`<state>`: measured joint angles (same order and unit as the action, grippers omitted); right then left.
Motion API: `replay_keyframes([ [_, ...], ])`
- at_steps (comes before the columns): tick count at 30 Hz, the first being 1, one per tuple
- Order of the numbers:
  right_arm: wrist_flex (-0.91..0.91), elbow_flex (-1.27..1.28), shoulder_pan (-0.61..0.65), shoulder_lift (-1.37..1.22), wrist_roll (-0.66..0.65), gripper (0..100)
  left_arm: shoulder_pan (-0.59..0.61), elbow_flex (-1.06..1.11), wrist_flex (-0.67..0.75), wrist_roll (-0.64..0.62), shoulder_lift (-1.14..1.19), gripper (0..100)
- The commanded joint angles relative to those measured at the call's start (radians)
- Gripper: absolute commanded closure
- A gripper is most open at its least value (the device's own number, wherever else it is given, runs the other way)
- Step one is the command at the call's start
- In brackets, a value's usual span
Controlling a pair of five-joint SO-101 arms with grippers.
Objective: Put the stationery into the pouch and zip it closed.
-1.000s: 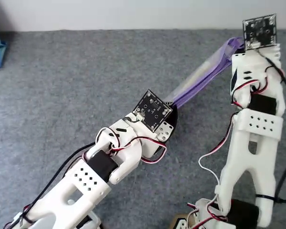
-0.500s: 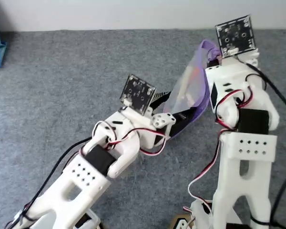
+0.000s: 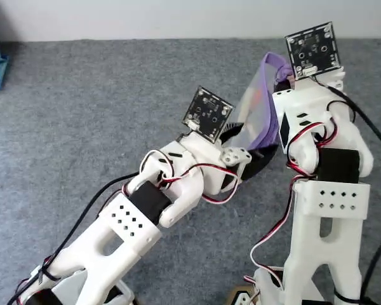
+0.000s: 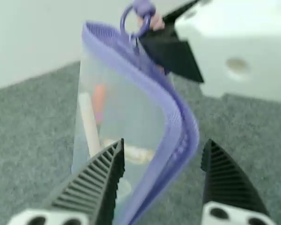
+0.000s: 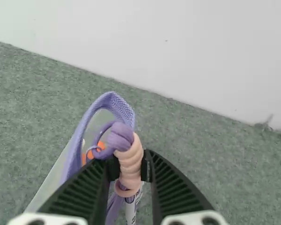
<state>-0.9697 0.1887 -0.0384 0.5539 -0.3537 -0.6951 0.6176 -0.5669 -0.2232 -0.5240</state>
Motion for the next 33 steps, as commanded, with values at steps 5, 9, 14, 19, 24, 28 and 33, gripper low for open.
replay_keyframes([
  [5,-0.005,-0.052,0.010,0.038,0.006,99.1,-0.003,-0.053,0.049,-0.017,0.006,74],
  [9,-0.005,-0.055,0.010,0.038,0.006,99.1,0.000,-0.062,0.120,-0.037,0.104,74],
  [14,-0.005,-0.055,0.010,0.038,-0.017,99.1,-0.002,-0.064,0.201,-0.043,0.176,74],
  [19,-0.005,-0.055,0.010,0.038,-0.029,99.1,0.021,-0.088,0.207,-0.044,0.178,83],
  [24,-0.005,-0.052,0.010,0.035,-0.028,99.1,0.018,-0.128,0.207,-0.037,0.176,91],
  [28,0.002,-0.052,0.010,0.031,-0.028,99.1,0.020,-0.131,0.206,-0.037,0.176,95],
  [33,0.004,-0.054,0.010,0.028,-0.028,99.1,0.020,-0.131,0.153,0.009,0.150,99],
])
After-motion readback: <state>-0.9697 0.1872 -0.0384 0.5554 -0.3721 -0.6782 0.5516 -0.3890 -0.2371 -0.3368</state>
